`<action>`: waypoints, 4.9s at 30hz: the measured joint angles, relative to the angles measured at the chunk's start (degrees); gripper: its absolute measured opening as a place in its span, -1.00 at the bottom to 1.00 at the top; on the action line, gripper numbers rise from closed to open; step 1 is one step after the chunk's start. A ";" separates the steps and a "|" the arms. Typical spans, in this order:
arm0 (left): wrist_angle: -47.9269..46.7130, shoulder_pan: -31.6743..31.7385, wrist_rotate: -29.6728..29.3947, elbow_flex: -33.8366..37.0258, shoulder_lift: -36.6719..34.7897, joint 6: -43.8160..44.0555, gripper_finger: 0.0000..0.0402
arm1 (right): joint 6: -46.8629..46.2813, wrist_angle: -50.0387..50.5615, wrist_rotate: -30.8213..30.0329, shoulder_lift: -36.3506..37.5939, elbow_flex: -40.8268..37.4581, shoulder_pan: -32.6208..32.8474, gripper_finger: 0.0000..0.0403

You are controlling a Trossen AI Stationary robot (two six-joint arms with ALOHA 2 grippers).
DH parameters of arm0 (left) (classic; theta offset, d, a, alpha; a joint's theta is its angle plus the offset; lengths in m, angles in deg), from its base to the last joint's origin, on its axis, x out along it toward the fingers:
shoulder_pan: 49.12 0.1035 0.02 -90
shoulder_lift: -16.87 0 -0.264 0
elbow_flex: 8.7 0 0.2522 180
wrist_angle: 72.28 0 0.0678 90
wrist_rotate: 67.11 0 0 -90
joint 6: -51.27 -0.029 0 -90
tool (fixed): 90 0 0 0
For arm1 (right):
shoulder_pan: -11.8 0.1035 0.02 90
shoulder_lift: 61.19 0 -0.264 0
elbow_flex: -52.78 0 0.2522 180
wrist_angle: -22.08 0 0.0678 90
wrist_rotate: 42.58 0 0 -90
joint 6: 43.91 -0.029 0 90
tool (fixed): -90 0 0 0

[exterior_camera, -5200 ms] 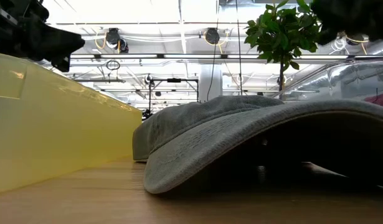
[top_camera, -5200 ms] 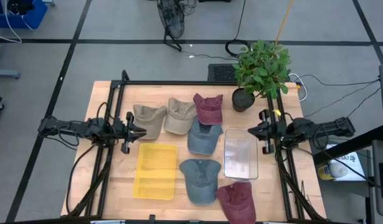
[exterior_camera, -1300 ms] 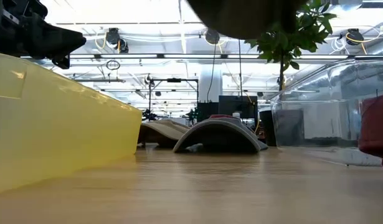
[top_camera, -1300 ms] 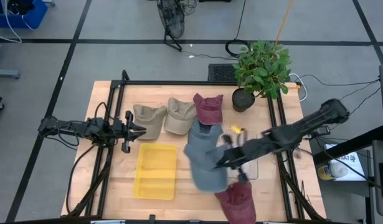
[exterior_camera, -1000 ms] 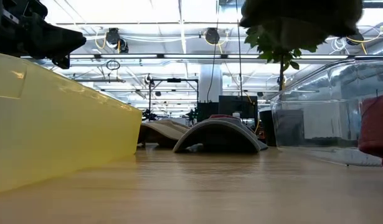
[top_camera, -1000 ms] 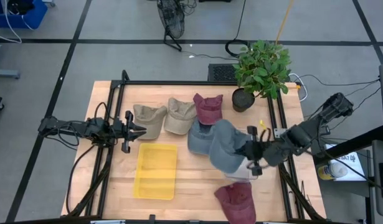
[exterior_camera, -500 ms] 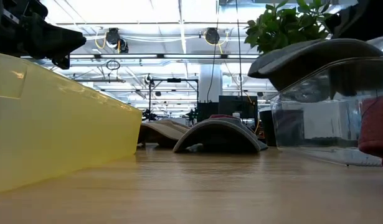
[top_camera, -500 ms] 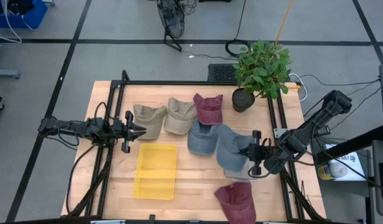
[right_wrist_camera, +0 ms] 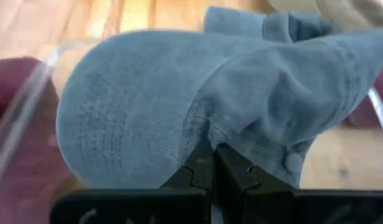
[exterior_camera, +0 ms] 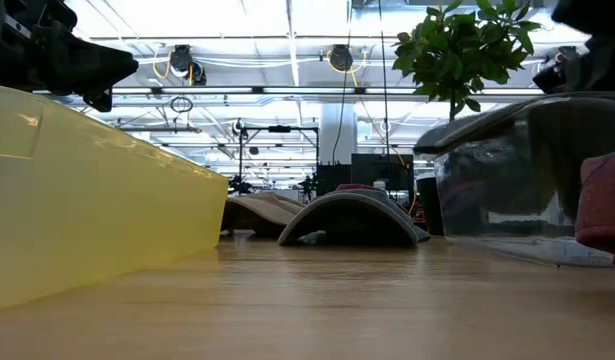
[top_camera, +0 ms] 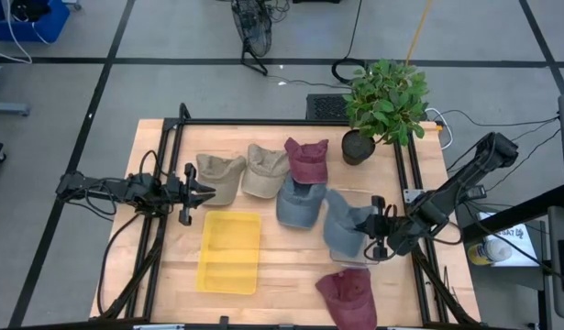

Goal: Pick & Place hat
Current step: Put the bottom blue cap into the transparent bin, then put the blue cap into the transparent bin

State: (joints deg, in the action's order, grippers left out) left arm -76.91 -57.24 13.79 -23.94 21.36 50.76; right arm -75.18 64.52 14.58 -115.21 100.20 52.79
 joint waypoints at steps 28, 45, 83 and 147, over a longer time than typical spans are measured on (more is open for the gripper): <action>-0.16 0.01 -0.05 0.00 0.00 -1.05 -0.70 | 0.42 -6.36 7.53 3.60 -4.14 -1.68 -0.48; 0.04 0.00 -0.05 0.00 0.00 -0.81 -0.70 | 15.84 -27.42 3.41 5.23 -4.03 -5.08 -0.93; -0.02 0.02 -0.44 0.02 0.00 -0.68 -0.70 | 3.66 -13.24 10.36 -7.35 -4.14 -15.91 -1.00; 0.13 0.00 -0.46 0.02 0.00 -0.85 -0.70 | 35.88 16.57 34.34 -54.86 53.82 -41.35 -0.01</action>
State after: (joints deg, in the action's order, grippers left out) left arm -76.78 -57.24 13.33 -23.91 21.36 49.90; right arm -39.29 81.09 48.92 -170.07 154.03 11.44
